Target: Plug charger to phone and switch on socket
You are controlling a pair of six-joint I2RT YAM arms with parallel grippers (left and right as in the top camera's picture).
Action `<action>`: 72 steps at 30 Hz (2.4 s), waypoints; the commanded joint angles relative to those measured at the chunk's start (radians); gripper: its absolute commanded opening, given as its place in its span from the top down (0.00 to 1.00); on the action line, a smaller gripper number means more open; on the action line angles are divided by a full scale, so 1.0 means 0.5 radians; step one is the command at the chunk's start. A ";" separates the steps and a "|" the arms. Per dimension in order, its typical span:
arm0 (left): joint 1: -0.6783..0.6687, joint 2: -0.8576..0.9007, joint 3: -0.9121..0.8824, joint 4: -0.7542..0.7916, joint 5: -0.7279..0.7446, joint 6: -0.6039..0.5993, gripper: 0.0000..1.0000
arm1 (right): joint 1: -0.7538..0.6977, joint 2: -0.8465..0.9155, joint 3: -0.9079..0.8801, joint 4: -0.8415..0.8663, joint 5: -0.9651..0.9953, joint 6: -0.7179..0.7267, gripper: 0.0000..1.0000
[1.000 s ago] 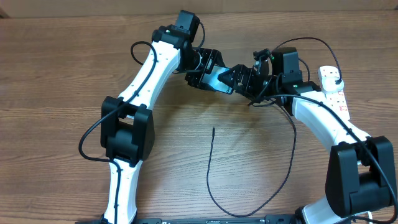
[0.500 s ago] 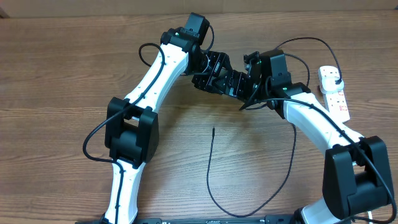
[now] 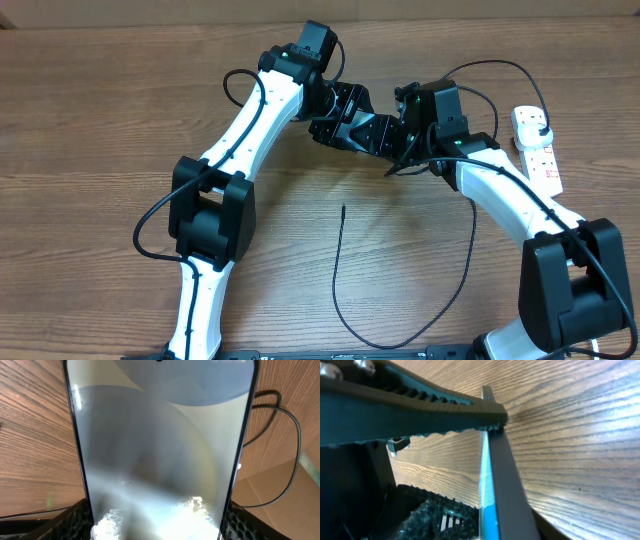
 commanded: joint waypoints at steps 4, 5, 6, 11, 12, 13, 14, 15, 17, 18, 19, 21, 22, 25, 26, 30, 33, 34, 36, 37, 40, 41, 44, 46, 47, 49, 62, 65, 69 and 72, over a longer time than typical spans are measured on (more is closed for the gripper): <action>-0.014 -0.003 0.063 0.008 0.040 -0.032 0.96 | 0.009 0.018 0.044 0.011 0.040 -0.007 0.59; -0.014 -0.003 0.063 0.008 0.039 -0.032 0.96 | 0.009 0.018 0.044 0.011 0.040 -0.007 0.59; -0.014 -0.003 0.063 0.008 0.039 -0.032 0.96 | 0.009 0.018 0.043 0.011 0.040 -0.007 0.59; -0.013 -0.003 0.063 0.008 0.039 -0.027 0.96 | 0.009 0.018 0.044 0.011 0.040 -0.007 0.65; -0.013 -0.003 0.063 0.008 0.039 -0.027 0.96 | 0.009 0.018 0.044 0.011 0.040 -0.007 0.67; -0.014 -0.003 0.063 0.008 0.039 -0.027 0.96 | 0.009 0.018 0.044 0.011 0.040 -0.007 0.67; -0.014 -0.003 0.063 0.008 0.039 -0.026 0.96 | 0.009 0.018 0.043 0.010 0.040 -0.007 0.69; -0.013 -0.003 0.063 0.008 0.038 -0.026 0.96 | 0.009 0.018 0.044 0.010 0.040 -0.007 0.70; -0.012 -0.003 0.063 0.008 0.038 -0.026 0.96 | 0.009 0.018 0.044 0.010 0.040 -0.007 0.74; -0.011 -0.003 0.063 0.008 0.038 -0.026 0.96 | 0.009 0.018 0.044 0.010 0.040 -0.007 0.75; -0.011 -0.003 0.063 0.008 0.037 -0.025 0.96 | 0.009 0.018 0.043 0.010 0.040 -0.007 0.76; -0.011 -0.003 0.063 0.008 0.037 -0.024 0.96 | 0.009 0.018 0.043 0.010 0.040 -0.007 0.77; -0.011 -0.003 0.063 0.008 0.036 -0.019 0.96 | 0.009 0.018 0.044 0.010 0.040 -0.007 0.78; -0.011 -0.003 0.063 0.008 0.022 -0.019 0.96 | 0.009 0.018 0.044 0.010 0.040 -0.007 0.80; -0.011 -0.003 0.063 0.008 0.021 -0.018 0.96 | 0.009 0.018 0.043 0.011 0.040 -0.007 0.81; -0.011 -0.003 0.063 0.008 0.007 -0.003 0.96 | 0.009 0.018 0.043 0.011 0.040 -0.007 0.88; -0.011 -0.003 0.063 0.008 -0.006 -0.003 0.96 | 0.009 0.018 0.043 0.011 0.040 -0.007 0.89; -0.011 -0.003 0.063 0.008 -0.007 -0.003 0.96 | 0.009 0.018 0.044 0.011 0.040 -0.007 0.90; -0.011 -0.003 0.063 0.008 -0.006 -0.003 0.96 | 0.009 0.018 0.043 0.011 0.040 -0.007 0.91; -0.011 -0.003 0.063 0.008 -0.006 -0.003 0.96 | 0.009 0.018 0.044 0.011 0.040 -0.007 0.92; -0.011 -0.003 0.063 0.007 -0.006 -0.003 0.95 | 0.009 0.018 0.043 0.011 0.040 -0.007 0.96; -0.011 -0.003 0.063 0.007 -0.006 -0.004 0.96 | 0.009 0.018 0.044 0.011 0.039 -0.006 0.96; -0.011 -0.003 0.063 0.008 -0.006 -0.004 0.75 | 0.009 0.018 0.044 0.011 0.037 0.001 0.96; -0.011 -0.003 0.063 0.007 -0.006 -0.004 0.51 | 0.009 0.018 0.044 0.011 0.032 0.001 0.96; -0.011 -0.003 0.063 0.008 -0.007 -0.004 0.31 | 0.008 0.018 0.044 0.011 0.032 0.002 0.96; -0.011 -0.003 0.063 0.007 -0.014 0.012 0.10 | 0.008 0.018 0.044 0.011 0.031 0.002 0.96; 0.146 -0.003 0.063 0.008 0.177 0.166 0.00 | -0.037 0.018 0.044 0.057 0.037 0.002 0.96; 0.244 -0.004 0.064 0.008 0.303 0.334 0.00 | -0.107 0.018 0.044 0.073 0.086 0.023 0.96; 0.336 -0.007 0.064 0.008 0.310 0.416 0.00 | -0.211 0.018 0.044 0.076 0.083 0.228 0.96; 0.388 -0.023 0.079 0.092 0.291 0.466 0.00 | -0.274 0.018 0.044 0.095 0.060 0.437 0.96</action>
